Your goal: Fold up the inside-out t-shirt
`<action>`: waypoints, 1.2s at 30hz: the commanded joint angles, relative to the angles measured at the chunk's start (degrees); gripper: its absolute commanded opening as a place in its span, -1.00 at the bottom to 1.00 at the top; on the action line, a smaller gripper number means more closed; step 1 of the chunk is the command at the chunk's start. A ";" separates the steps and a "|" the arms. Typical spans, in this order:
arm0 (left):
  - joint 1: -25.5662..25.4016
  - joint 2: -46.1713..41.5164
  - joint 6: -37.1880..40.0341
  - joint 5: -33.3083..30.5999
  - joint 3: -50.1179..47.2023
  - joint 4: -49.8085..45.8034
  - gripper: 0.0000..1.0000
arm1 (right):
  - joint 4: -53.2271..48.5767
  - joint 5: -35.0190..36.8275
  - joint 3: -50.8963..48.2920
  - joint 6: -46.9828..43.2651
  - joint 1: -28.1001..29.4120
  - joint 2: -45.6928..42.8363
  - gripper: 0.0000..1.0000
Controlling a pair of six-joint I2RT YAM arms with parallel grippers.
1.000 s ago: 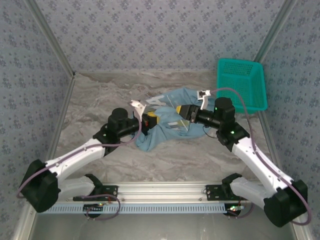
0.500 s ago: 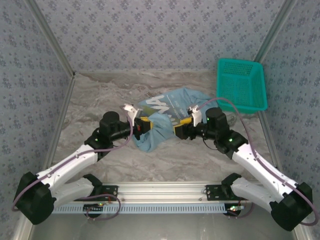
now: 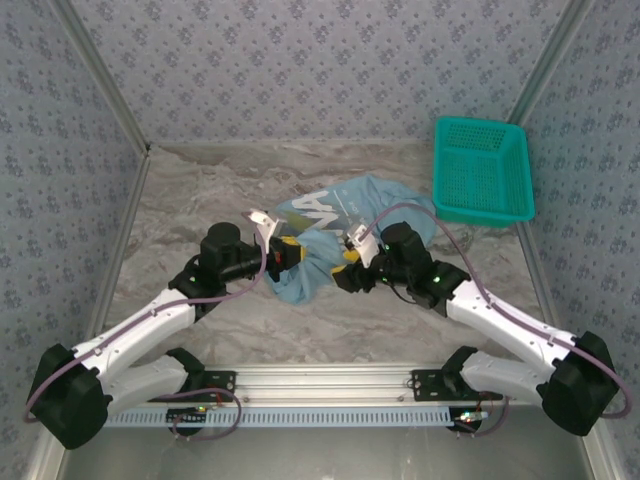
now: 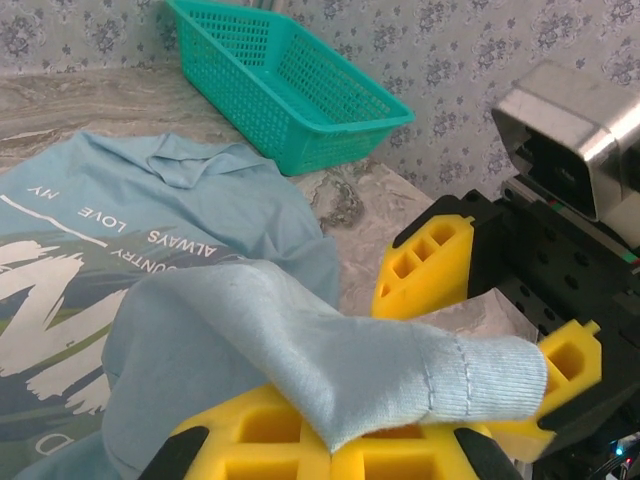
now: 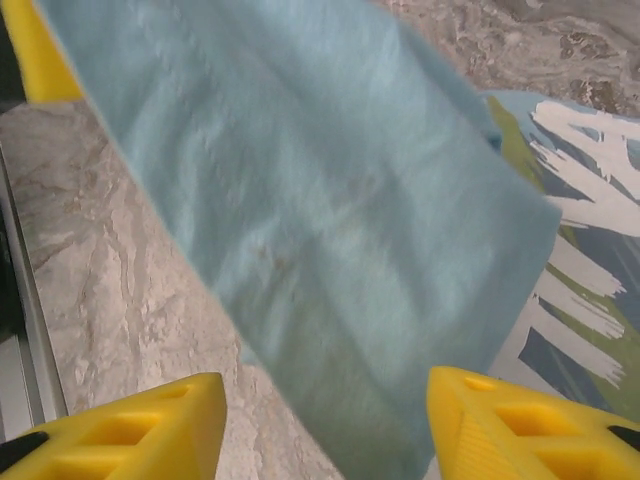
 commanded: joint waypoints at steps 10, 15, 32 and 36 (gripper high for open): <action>0.33 -0.87 0.00 1.38 2.21 -0.26 -1.00 | 2.44 1.10 5.22 -3.16 1.04 1.96 -0.38; 0.29 -0.67 -0.11 1.68 2.11 -0.19 -1.00 | 3.20 0.78 5.60 -3.07 1.13 2.85 -0.64; 0.33 13.49 -1.30 -24.60 15.29 -21.97 -0.30 | -6.86 -11.24 13.27 28.33 -13.00 10.93 -1.00; -0.57 12.89 0.08 -19.34 14.33 -20.16 -0.11 | -4.58 -14.41 15.26 32.43 -15.34 18.43 -1.00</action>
